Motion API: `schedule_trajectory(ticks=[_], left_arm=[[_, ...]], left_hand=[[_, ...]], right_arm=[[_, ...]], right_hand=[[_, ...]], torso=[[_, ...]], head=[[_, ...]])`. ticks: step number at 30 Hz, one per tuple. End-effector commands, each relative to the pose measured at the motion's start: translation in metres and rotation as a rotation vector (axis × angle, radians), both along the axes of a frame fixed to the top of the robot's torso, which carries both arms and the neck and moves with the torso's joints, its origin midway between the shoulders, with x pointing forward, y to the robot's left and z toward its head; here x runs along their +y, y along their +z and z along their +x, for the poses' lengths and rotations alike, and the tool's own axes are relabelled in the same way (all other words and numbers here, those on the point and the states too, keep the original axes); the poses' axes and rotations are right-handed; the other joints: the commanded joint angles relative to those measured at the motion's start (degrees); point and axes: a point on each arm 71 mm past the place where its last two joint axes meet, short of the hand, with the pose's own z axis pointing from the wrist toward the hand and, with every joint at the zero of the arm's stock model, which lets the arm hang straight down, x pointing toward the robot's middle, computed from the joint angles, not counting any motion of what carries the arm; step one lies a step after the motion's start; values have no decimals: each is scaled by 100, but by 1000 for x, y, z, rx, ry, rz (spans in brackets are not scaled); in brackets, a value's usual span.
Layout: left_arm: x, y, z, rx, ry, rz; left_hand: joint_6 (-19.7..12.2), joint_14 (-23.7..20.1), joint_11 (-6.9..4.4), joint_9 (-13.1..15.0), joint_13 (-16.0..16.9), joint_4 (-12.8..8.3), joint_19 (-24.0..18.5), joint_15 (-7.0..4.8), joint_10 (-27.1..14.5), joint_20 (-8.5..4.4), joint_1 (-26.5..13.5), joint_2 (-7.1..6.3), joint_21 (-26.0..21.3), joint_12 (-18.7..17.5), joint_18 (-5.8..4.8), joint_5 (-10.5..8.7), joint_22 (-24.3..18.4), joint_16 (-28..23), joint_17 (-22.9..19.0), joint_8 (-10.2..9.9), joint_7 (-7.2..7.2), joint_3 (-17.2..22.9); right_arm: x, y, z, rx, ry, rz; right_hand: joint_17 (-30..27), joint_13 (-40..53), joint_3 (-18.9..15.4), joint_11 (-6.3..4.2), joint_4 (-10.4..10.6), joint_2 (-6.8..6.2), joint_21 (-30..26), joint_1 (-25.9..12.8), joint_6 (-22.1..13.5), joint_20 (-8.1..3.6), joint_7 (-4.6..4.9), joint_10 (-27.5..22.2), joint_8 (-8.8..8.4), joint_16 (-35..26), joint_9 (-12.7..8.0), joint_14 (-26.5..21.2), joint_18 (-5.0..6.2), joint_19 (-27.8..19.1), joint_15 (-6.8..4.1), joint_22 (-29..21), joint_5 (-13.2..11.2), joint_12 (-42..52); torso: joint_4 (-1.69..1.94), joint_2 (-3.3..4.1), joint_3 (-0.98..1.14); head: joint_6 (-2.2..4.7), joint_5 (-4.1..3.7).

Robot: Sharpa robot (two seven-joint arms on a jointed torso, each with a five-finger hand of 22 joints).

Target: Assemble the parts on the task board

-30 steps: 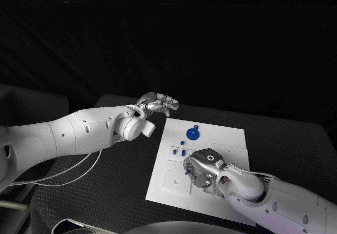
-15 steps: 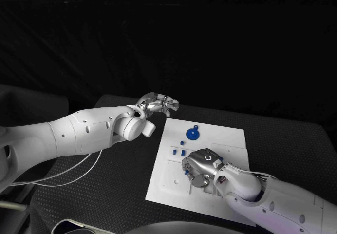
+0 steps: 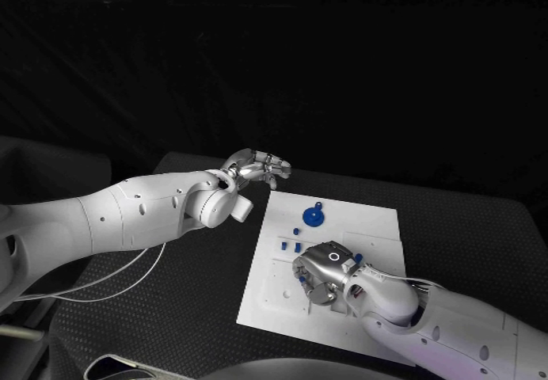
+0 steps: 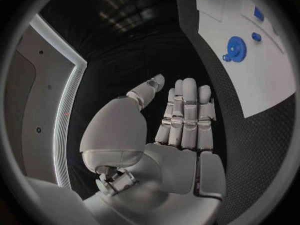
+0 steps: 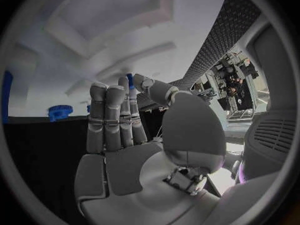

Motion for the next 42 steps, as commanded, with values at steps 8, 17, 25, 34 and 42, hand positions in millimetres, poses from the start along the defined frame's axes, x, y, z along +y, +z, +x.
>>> schedule_trajectory(ticks=[8,17,25,34,42], left_arm=[[-2,1,0,0,-11,-11],[1,1,0,1,-4,-8],[3,1,0,0,-2,-7],[4,1,0,0,-1,-7],[3,1,0,0,-2,-7]], left_hand=[[-43,41,-6,-7,9,37,25,2,-53,-82,-75,-7,-28,-24,120,-19,0,-24,10,36,-10,3],[-53,38,-2,-10,8,49,25,5,-63,-80,-87,-12,-35,-28,119,-22,2,-31,12,34,-6,0],[-58,37,-1,-12,8,51,24,6,-67,-80,-88,-15,-37,-30,120,-23,3,-33,13,33,-5,0],[-62,37,-1,-13,8,53,25,7,-69,-80,-87,-14,-40,-30,120,-23,4,-35,15,32,-4,2],[-62,38,-1,-14,9,53,25,7,-67,-80,-84,-13,-42,-29,121,-22,5,-36,17,33,-4,4]], right_arm=[[-8,-9,-2,42,-17,-14],[-18,0,-2,7,-54,85],[-29,20,3,-40,-76,127],[-54,57,22,-47,-124,137],[-96,79,50,1,-216,18]], right_hand=[[-107,-29,-120,94,14,-208,46,-224,-213,-4,118,-203,-143,-17,-29,-141,175,-117,77,105,322,-180],[-159,-373,-1026,485,-514,-313,-18,-600,-1134,113,513,-1317,-603,-20,-215,-470,175,-472,444,105,68,-620],[-165,-491,-1186,530,-502,-311,-34,-505,-1228,147,545,-1460,-605,31,-209,-562,175,-555,488,96,-23,-576],[-177,-520,-793,410,-411,-307,82,-350,-959,94,426,-1057,-396,222,-123,-393,175,-363,373,97,-122,-362],[-170,-596,-896,413,-462,-306,217,-511,-987,45,427,-1059,-392,373,-130,-358,175,-309,374,125,-43,-381]], torso=[[-10,-2,8],[-13,0,10],[-11,1,11],[-7,0,6],[-13,-4,3]], head=[[5,3],[23,-12],[62,-43],[124,-112],[169,-213]])
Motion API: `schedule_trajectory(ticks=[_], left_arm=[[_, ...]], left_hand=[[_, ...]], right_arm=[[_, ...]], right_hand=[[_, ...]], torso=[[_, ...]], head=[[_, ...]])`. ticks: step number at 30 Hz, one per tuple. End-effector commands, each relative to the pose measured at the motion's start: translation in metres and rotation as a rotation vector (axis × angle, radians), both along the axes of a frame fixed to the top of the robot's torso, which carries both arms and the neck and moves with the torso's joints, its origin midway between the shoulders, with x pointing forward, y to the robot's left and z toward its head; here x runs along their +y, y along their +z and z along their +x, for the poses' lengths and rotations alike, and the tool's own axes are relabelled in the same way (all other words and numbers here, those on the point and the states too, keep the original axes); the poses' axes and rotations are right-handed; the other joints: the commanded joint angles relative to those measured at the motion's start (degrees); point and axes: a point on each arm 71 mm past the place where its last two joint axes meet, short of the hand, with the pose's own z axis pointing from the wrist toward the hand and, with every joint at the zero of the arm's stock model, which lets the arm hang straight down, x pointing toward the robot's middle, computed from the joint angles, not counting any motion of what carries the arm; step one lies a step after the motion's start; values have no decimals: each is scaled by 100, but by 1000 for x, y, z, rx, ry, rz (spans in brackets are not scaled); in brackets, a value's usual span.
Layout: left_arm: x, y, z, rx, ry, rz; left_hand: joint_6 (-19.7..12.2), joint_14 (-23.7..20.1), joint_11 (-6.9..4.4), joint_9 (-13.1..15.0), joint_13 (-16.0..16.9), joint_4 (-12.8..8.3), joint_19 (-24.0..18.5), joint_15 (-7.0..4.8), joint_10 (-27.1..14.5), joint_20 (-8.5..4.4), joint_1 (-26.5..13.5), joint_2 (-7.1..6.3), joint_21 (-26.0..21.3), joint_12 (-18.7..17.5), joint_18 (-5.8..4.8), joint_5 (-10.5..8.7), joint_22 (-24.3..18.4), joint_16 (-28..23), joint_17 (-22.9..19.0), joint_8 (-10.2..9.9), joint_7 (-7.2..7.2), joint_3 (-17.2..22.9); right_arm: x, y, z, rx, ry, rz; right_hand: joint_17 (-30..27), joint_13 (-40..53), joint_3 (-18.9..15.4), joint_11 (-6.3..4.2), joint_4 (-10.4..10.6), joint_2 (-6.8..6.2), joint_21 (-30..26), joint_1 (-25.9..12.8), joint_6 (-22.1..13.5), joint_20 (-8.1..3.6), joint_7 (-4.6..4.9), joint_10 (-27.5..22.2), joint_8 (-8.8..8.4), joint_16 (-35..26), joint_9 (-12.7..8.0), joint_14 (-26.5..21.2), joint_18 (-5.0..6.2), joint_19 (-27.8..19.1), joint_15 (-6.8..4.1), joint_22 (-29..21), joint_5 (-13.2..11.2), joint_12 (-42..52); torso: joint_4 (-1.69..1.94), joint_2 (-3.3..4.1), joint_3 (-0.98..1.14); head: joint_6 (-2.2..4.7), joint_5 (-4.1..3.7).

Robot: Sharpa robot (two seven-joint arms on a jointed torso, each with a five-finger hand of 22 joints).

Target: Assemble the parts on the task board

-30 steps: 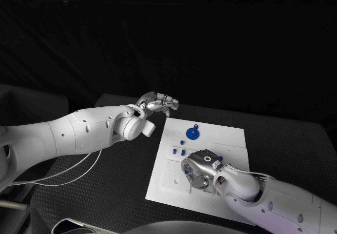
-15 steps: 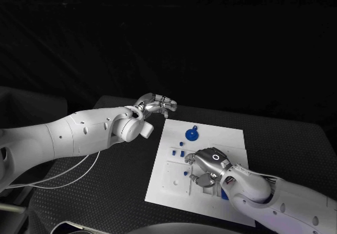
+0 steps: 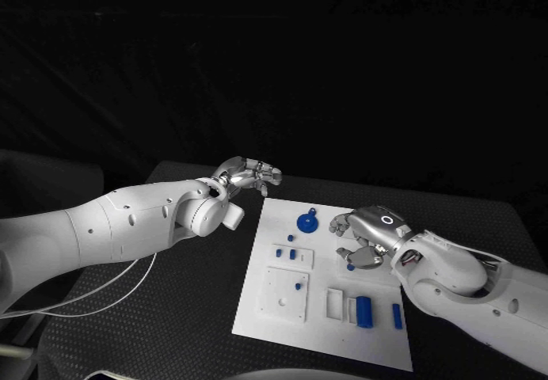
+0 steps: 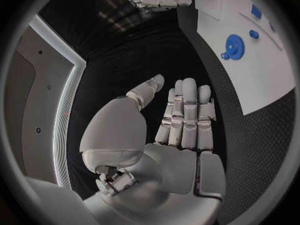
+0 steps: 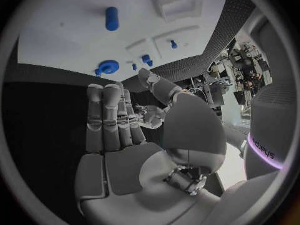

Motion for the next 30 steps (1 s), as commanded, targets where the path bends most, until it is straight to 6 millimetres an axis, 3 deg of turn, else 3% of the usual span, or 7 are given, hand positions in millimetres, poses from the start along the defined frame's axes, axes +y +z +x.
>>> schedule_trajectory(ticks=[1,6,9,15,24,25,30], left_arm=[[-2,1,0,-2,-11,-11],[-2,1,0,-3,-10,-11],[-2,1,0,-3,-12,-12],[-1,1,0,-3,-9,-11],[-2,1,0,-3,-12,-12],[-2,1,1,-3,-11,-12],[-2,1,0,-3,-12,-12]], left_hand=[[-51,38,-4,-9,7,26,28,6,-29,-83,-61,9,-19,-29,90,-22,5,-36,9,34,7,7],[-51,38,-4,-9,8,26,28,6,-28,-83,-59,8,-20,-29,91,-22,6,-37,10,35,7,7],[-51,38,-4,-10,8,25,28,6,-28,-83,-58,7,-21,-28,91,-22,6,-37,10,36,7,8],[-50,39,-4,-10,8,26,29,6,-28,-83,-58,7,-22,-28,91,-22,7,-38,12,37,7,8],[-50,39,-4,-10,9,27,29,6,-28,-83,-58,6,-23,-27,91,-22,8,-39,13,38,6,8],[-50,39,-4,-10,9,27,29,6,-28,-83,-58,7,-23,-27,91,-22,8,-39,13,38,6,8],[-50,40,-4,-10,9,30,30,6,-28,-82,-60,9,-24,-27,91,-23,9,-39,14,39,7,8]], right_arm=[[-12,-7,5,114,-36,-84],[-24,-13,10,150,-68,-142],[-28,-16,13,158,-78,-158],[-31,-23,12,174,-82,-180],[-30,-33,11,169,-82,-192],[-29,-35,11,172,-81,-195],[-27,-43,7,190,-71,-203]], right_hand=[[-3,-38,-135,27,-35,-4,48,-112,-66,-21,35,-56,-25,59,-14,-6,318,-3,16,122,97,-23],[-23,-146,-470,74,-63,-13,46,-236,-275,7,57,-302,-120,78,-59,-138,318,-146,66,119,76,-161],[-43,-246,-753,148,-65,-15,17,-307,-415,48,73,-566,-174,82,-85,-261,318,-271,143,112,-66,-234],[-64,-306,-1026,157,-50,-13,24,-281,-448,70,11,-614,-156,141,-79,-316,318,-316,147,102,-106,-192],[-89,-323,-946,133,-16,-5,29,-180,-424,68,-42,-560,-121,176,-66,-313,318,-288,123,86,-113,-148],[-98,-293,-659,101,49,17,30,43,-351,46,-73,-396,-70,196,-44,-284,318,-242,83,67,-116,-56],[-139,-304,-267,93,173,6,34,118,-281,55,-12,-285,-13,224,-21,-265,318,-202,85,57,-117,-1]], torso=[[-4,-3,-5],[-3,3,3],[0,6,6],[5,4,5],[10,6,-3],[10,5,-3],[11,3,-4]], head=[[25,-59],[29,-44],[26,-44],[12,-45],[2,-52],[-6,-49],[-8,-51]])
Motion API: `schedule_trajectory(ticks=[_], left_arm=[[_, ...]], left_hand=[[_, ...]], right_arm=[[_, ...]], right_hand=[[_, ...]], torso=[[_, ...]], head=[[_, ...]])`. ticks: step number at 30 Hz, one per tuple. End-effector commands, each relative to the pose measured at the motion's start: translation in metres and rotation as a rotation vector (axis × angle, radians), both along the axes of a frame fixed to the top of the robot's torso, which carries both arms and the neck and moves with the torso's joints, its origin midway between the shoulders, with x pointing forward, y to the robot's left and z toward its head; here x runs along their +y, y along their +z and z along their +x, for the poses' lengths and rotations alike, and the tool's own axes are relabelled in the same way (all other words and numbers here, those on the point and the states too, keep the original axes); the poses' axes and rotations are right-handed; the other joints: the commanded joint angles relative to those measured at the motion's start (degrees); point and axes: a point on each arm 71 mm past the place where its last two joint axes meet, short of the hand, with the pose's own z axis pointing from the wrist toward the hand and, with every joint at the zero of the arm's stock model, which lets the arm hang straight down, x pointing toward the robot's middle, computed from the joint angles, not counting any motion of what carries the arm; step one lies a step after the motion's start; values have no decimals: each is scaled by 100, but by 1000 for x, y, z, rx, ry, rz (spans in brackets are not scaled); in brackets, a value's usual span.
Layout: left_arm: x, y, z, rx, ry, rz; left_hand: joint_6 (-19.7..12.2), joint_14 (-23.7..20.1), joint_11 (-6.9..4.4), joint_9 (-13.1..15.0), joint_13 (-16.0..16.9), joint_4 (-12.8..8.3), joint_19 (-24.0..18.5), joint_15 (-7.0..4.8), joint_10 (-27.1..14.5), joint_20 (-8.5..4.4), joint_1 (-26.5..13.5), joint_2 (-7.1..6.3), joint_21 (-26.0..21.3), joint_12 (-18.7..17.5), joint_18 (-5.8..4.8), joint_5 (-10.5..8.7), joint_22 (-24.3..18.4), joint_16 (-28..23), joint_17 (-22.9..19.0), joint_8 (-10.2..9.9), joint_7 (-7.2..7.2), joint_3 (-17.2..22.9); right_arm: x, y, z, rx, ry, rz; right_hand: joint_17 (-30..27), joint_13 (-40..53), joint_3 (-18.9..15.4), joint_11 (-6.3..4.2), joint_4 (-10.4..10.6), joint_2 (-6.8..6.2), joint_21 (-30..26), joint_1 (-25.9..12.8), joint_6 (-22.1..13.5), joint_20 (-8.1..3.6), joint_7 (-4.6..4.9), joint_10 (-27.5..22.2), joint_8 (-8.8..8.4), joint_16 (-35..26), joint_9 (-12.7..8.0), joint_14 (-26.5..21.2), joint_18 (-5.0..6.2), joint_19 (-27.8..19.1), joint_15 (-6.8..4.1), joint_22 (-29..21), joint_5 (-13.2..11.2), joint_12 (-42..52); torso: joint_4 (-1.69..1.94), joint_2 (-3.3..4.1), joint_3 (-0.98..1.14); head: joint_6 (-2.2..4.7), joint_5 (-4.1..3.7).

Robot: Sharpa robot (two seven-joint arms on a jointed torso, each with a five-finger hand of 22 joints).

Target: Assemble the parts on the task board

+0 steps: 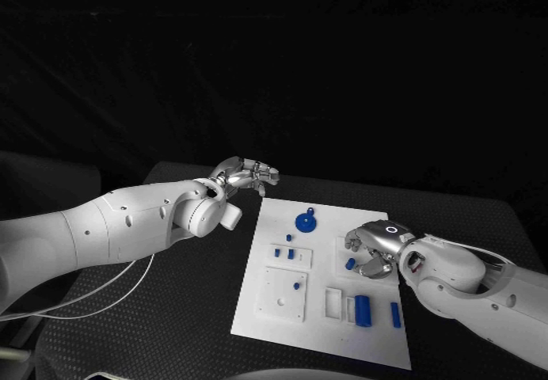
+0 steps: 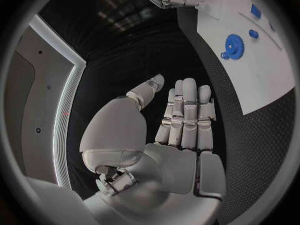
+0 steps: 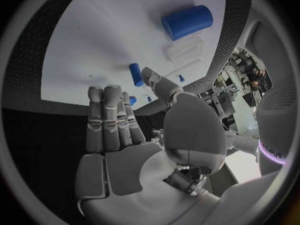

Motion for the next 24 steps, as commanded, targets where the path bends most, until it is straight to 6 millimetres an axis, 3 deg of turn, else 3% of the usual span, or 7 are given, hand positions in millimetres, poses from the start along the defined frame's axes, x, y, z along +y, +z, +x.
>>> schedule_trajectory(ticks=[1,8,15,19,24], left_arm=[[-2,1,0,-3,-12,-12],[-2,1,0,-3,-12,-12],[-2,1,0,-2,-12,-12],[-2,1,0,-2,-12,-12],[-2,1,0,-1,-12,-12]], left_hand=[[-30,40,-3,-6,6,31,31,6,-28,-83,-60,9,-24,-27,112,-22,9,-39,9,39,-1,8],[-31,40,-3,-7,6,36,31,7,-28,-82,-64,12,-26,-27,111,-23,10,-40,10,40,0,8],[-31,40,-3,-7,7,39,32,7,-28,-82,-66,15,-27,-27,111,-22,10,-41,11,40,0,8],[-32,40,-3,-7,7,39,32,7,-29,-82,-66,15,-28,-26,112,-22,11,-42,12,40,0,9],[-32,40,-3,-8,7,42,32,7,-29,-82,-67,19,-29,-26,112,-21,11,-43,12,41,0,9]], right_arm=[[2,-6,-3,15,14,-25],[7,-11,-7,10,37,-28],[7,-12,-7,7,40,-32],[7,-12,-8,-7,41,-31],[8,-10,-8,-41,41,-25]], right_hand=[[-18,2,150,-4,49,4,14,52,59,13,43,96,56,45,20,9,321,50,-43,62,-29,54],[-59,20,454,-67,187,31,55,113,276,-9,18,356,187,92,68,53,321,101,-100,76,-33,182],[-100,63,739,-173,397,158,108,200,536,-42,-53,647,315,127,106,114,321,170,-197,87,-33,322],[-116,68,783,-200,445,203,135,195,603,-58,-81,717,341,147,109,136,321,191,-224,93,-33,348],[-108,87,876,-256,455,351,197,249,735,-101,-140,850,397,217,122,196,321,258,-280,104,-33,404]], torso=[[2,-1,-5],[1,-2,-3],[-2,-2,-2],[-6,-1,-3],[-2,-1,0]], head=[[-9,0],[-16,9],[-28,16],[-32,15],[-42,17]])
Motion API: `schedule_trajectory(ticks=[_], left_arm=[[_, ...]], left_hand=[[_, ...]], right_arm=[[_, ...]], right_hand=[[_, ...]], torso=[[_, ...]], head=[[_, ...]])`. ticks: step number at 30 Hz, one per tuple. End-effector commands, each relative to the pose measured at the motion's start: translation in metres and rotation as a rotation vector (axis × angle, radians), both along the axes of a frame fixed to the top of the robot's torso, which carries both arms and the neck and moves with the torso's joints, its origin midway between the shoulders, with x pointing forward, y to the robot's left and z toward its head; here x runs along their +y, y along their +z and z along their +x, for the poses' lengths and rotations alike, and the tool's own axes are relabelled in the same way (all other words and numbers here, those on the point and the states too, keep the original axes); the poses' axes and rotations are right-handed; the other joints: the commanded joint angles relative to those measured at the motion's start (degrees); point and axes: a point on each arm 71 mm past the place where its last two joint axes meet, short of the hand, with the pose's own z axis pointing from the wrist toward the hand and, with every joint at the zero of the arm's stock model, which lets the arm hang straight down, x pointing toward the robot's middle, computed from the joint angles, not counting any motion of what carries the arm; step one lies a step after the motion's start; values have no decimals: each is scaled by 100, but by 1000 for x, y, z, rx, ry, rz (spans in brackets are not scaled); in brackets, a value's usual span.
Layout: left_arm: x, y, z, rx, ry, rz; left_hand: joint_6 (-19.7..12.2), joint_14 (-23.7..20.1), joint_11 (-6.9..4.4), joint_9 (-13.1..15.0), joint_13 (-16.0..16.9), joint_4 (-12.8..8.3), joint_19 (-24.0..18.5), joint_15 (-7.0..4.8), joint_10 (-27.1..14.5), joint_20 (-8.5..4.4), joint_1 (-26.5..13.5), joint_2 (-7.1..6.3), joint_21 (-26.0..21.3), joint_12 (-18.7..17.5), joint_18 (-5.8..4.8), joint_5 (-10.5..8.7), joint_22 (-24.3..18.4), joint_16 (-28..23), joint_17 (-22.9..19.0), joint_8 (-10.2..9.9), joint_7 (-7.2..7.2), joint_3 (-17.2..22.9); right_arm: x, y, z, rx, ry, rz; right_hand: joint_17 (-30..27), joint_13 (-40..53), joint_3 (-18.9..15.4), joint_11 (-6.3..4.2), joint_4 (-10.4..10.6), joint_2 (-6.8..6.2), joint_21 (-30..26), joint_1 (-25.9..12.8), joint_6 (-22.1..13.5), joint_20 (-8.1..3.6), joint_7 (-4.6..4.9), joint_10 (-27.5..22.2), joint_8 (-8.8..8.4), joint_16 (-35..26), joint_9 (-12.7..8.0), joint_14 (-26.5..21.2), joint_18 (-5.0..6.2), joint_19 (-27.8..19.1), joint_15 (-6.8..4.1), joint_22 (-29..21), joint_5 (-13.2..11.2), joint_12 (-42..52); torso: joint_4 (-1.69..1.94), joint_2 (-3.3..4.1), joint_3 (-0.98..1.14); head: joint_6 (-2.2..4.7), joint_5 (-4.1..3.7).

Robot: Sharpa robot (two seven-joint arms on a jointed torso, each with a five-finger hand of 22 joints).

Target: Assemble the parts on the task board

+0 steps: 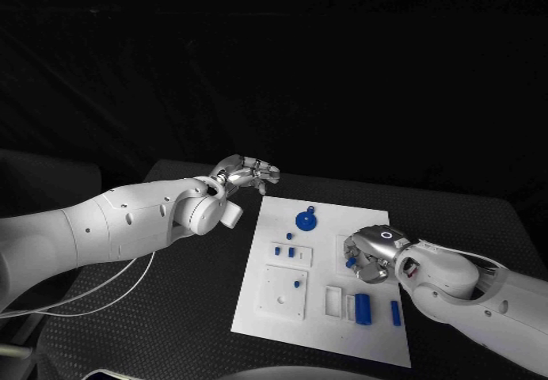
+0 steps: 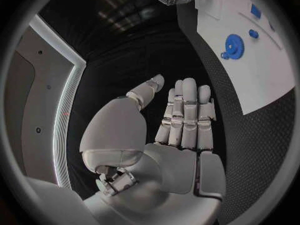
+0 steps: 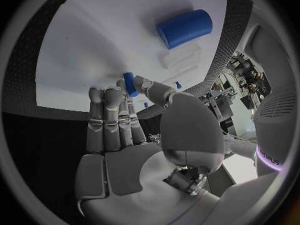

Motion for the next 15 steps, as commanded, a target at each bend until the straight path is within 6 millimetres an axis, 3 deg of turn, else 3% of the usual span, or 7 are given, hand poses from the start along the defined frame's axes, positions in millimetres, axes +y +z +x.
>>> schedule_trajectory(ticks=[1,6,15], left_arm=[[-2,1,0,-2,-11,-11],[-2,1,0,-1,-12,-12],[-2,1,0,-1,-12,-12]], left_hand=[[-34,40,-3,-9,9,30,33,7,-29,-82,-45,-3,-30,-26,61,-21,7,-21,8,19,3,-3],[-35,40,-3,-9,9,33,34,7,-29,-82,-47,-1,-31,-26,61,-20,8,-22,9,19,3,-3],[-38,40,-2,-10,9,35,34,7,-31,-82,-46,2,-33,-27,61,-19,9,-24,10,20,3,-2]], right_arm=[[2,3,-1,-53,15,1],[5,4,-2,-71,20,20],[5,8,-5,-85,22,37]], right_hand=[[25,22,97,-33,-11,126,76,44,121,-28,-36,118,69,92,21,52,314,82,-66,106,-32,73],[106,62,196,-110,-57,203,203,36,272,-72,-97,290,121,241,32,121,314,191,-144,115,-33,139],[156,97,306,-153,-91,178,280,15,375,-99,-136,392,148,308,37,131,314,234,-188,106,-32,168]], torso=[[3,1,2],[3,1,2],[1,-1,0]], head=[[-7,3],[-7,3],[0,-3]])
